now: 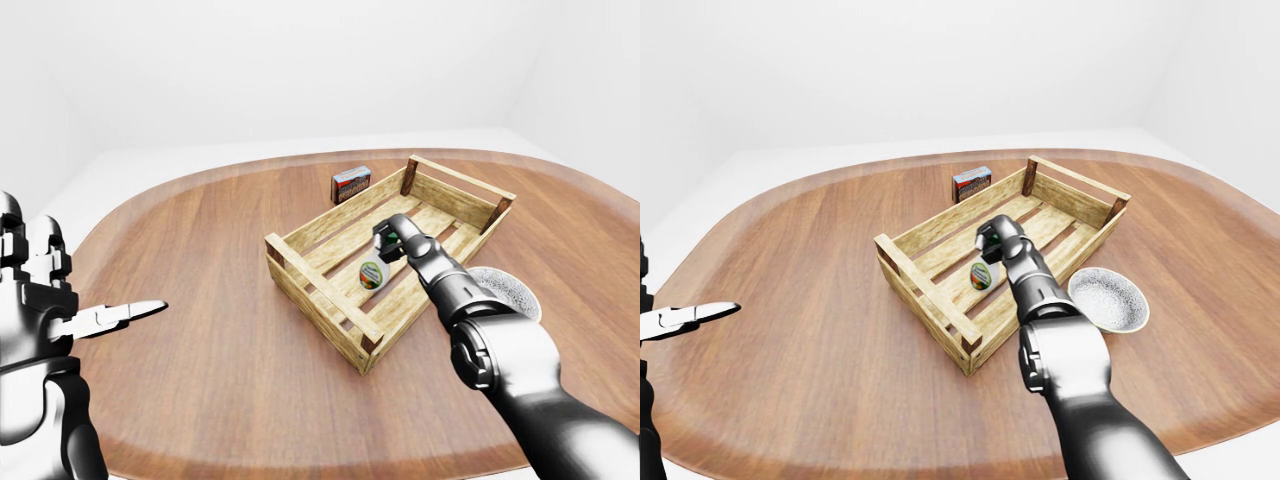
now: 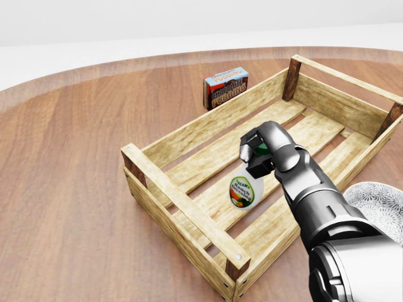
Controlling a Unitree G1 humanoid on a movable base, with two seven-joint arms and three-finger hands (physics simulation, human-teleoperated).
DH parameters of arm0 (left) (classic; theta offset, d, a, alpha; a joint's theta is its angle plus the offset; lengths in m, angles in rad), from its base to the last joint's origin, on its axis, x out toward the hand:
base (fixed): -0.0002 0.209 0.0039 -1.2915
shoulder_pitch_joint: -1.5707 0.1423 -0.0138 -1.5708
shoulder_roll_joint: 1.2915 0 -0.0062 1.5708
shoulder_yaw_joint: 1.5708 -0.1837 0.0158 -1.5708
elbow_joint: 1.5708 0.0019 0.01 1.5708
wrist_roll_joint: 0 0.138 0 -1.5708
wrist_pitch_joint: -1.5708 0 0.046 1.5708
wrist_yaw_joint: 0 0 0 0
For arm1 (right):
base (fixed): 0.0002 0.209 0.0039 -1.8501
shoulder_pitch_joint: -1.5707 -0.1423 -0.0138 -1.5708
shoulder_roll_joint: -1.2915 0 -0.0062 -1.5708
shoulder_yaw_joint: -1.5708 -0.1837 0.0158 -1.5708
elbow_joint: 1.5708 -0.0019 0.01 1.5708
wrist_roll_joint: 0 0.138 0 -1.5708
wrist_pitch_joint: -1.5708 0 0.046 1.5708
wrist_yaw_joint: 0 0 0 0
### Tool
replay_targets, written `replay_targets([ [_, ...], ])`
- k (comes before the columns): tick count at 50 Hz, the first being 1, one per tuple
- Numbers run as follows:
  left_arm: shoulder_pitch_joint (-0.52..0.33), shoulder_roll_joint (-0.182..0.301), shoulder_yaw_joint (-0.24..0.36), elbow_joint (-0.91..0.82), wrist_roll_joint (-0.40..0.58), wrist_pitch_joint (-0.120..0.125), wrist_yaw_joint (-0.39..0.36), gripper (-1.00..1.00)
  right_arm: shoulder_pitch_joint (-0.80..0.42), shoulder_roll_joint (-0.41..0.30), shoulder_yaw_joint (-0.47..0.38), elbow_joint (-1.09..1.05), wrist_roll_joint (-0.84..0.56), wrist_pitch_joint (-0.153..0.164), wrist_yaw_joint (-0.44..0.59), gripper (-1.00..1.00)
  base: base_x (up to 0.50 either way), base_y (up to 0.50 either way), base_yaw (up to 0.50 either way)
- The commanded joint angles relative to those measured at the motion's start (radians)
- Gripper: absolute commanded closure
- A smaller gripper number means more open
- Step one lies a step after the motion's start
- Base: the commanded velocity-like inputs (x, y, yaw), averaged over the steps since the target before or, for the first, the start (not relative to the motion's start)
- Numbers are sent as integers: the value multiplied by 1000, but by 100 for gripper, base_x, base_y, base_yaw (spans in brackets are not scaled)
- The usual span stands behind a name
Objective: Pick up the salad dressing and put it in the tray.
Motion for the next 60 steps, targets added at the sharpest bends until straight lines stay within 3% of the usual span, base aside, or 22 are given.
replay_targets([
  [1,0,0,0,9,1,0,-2,-100,-7,5,-10,-16,-14,8,1,100,0,0,0],
  [60,3,-3,-12,43,8,0,-3,-100,15,9,-16,-15,-17,8,-11,100,0,0,0],
])
